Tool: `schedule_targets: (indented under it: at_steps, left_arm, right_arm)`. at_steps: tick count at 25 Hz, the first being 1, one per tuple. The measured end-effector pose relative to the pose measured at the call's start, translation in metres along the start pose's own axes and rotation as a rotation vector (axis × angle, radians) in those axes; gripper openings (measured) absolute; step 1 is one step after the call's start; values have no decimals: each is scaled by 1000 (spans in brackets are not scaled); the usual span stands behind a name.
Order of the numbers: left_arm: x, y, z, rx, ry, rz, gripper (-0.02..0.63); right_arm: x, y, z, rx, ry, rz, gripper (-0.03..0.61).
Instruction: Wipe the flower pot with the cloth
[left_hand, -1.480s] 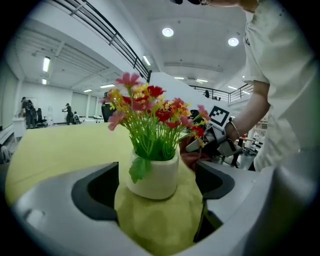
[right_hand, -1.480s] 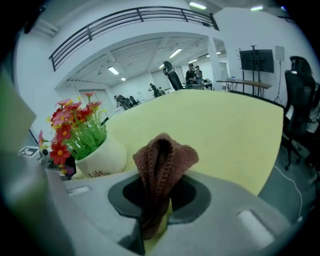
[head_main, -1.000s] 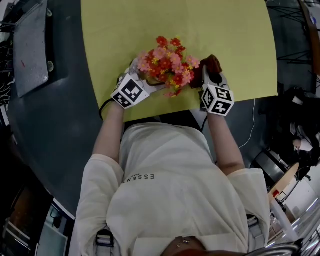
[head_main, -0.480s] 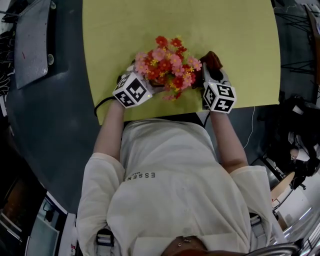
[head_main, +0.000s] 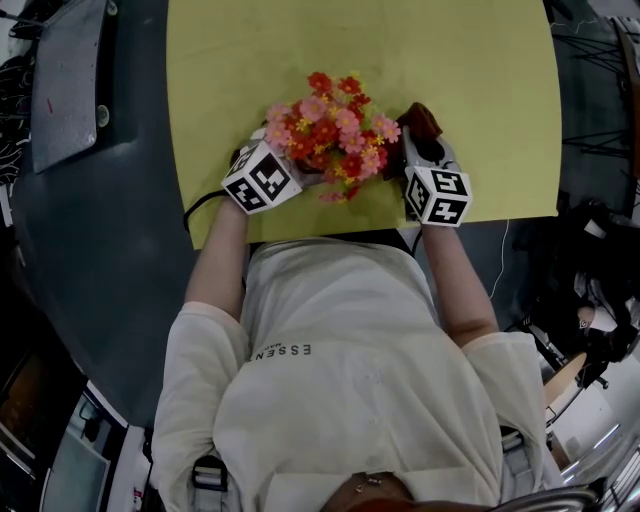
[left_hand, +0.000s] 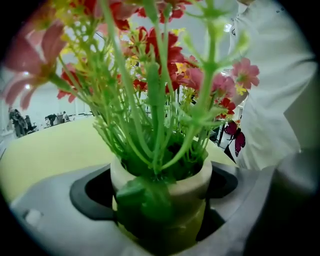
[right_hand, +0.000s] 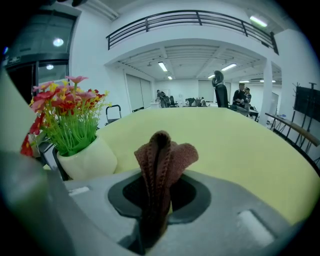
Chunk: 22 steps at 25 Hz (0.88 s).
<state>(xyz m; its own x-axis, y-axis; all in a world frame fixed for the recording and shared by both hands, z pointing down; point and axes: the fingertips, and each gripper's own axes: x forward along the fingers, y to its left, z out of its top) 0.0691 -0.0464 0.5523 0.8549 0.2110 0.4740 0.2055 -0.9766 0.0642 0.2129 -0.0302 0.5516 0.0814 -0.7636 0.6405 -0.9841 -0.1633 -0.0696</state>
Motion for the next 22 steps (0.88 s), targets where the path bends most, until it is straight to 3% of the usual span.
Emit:
schedule_targets:
  at_steps: [4,9,17,22]
  left_arm:
    - [-2,3,3,-3,-15,67,545]
    - [-22,13,45,-111,-132,142,545]
    - [-59,31,132,-180,-210,178,545]
    - [-62,41,151,-167,-187,198,545]
  right_arm:
    - [-6,0,2,-16,2,18,58]
    - [-15,9,16,-46,-8,63,58]
    - [-23,63,67,-118,-123,262,58]
    - [-32,89,95,-220,-213,351,58]
